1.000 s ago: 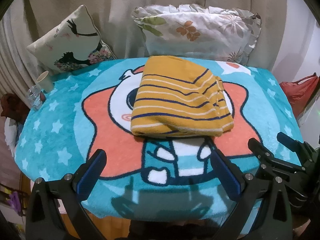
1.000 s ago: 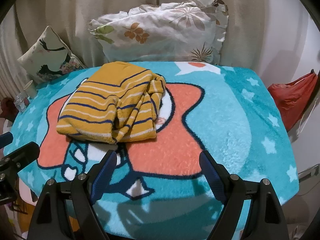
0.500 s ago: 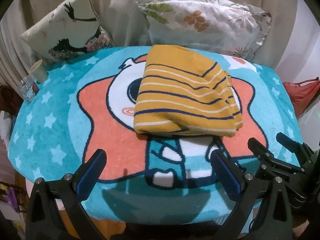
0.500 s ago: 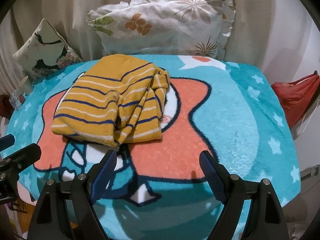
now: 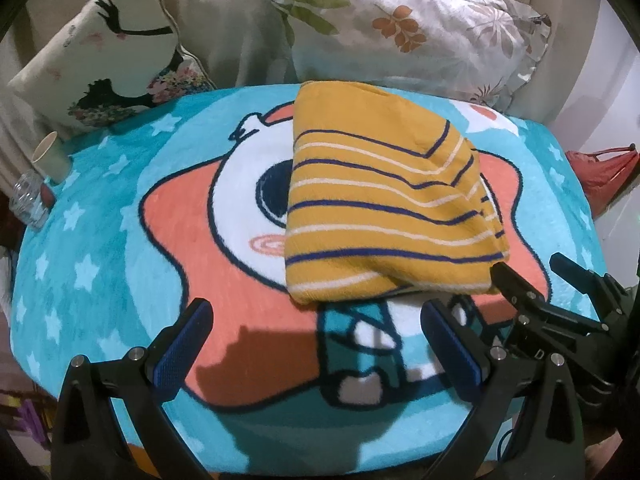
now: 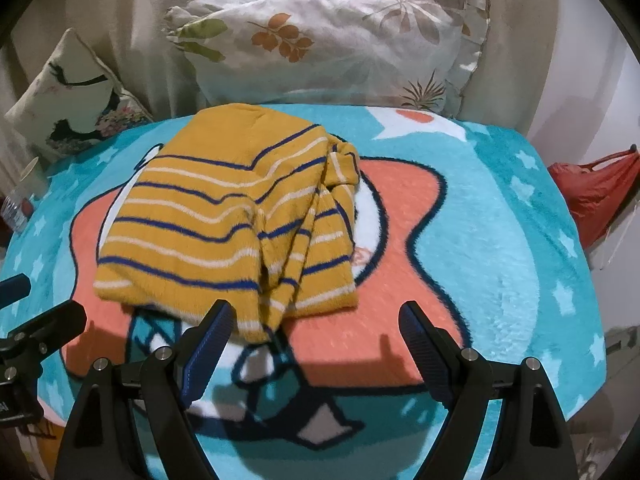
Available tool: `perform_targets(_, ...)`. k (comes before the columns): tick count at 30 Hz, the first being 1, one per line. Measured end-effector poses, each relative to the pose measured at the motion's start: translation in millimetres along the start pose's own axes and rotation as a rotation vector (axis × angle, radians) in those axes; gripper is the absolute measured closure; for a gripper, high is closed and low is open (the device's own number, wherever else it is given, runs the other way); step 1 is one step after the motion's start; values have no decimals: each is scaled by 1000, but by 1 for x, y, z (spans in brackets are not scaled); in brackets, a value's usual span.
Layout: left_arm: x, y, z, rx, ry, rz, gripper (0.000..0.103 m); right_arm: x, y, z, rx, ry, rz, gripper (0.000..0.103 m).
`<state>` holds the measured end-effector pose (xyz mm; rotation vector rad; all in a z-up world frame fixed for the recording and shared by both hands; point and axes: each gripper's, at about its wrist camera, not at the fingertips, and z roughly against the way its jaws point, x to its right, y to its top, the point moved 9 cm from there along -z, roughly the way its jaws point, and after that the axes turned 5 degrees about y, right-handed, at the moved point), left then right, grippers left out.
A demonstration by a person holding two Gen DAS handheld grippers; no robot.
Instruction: Fold small clothes
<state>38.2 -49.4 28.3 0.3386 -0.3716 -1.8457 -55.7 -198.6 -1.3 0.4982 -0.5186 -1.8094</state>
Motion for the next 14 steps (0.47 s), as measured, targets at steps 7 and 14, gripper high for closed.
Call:
perform_targets(7, -10, 14, -20, -30, -60, -27, 0, 1, 15, -12, -7, -52, -68, 15)
perform_targets(14, -20, 24, -35, -35, -124, -40, 0, -14, 23, -26, -42, -81, -71, 15)
